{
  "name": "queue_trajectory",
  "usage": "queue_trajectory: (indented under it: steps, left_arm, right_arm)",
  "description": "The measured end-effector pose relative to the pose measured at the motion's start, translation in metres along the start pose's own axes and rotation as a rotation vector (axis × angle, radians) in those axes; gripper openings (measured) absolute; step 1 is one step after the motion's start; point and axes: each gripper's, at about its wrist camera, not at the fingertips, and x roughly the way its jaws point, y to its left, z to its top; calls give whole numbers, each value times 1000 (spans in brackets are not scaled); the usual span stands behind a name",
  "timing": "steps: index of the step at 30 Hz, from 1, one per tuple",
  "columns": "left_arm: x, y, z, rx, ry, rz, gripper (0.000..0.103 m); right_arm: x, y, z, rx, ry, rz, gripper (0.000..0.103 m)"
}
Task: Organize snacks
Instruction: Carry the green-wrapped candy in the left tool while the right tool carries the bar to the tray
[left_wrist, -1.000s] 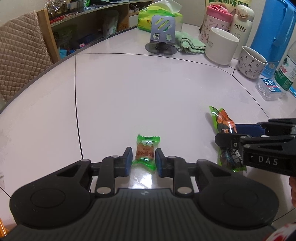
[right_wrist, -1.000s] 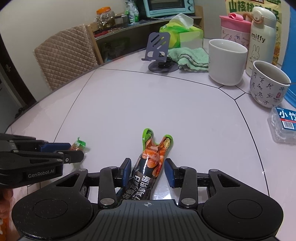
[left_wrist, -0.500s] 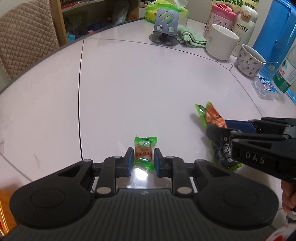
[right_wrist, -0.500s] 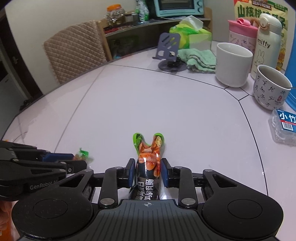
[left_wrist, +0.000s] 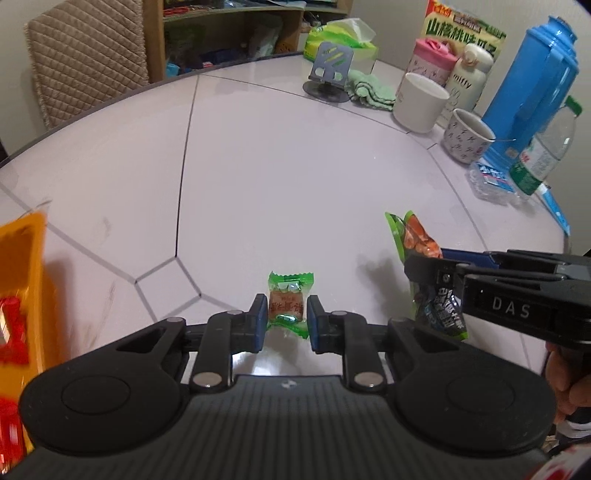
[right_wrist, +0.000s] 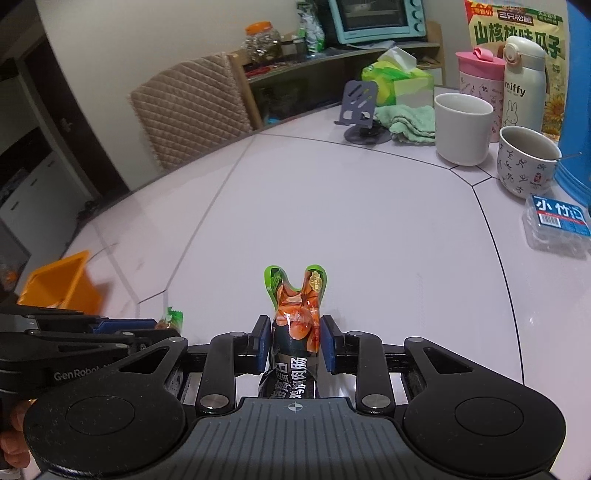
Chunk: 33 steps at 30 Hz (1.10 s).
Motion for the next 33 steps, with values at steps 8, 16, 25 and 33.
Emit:
queue_trajectory:
  steps: [8,16,25,33]
  left_arm:
    - [-64,-13,-40,-67,-53,22,20]
    - [-120,-16,-86,-143,-85,72,20]
    - [-167,3,-129,-246,-109,158,20]
    - [-205,40,-152,-346,-148,238,20]
  right_arm:
    - [-44,21,-27,-58,18,88,29]
    - [-75,49,-56,-130,62,205,29]
    - [-90,87,-80,-202,114,338,29]
    - [-83,141,-83,-250,149,452,29]
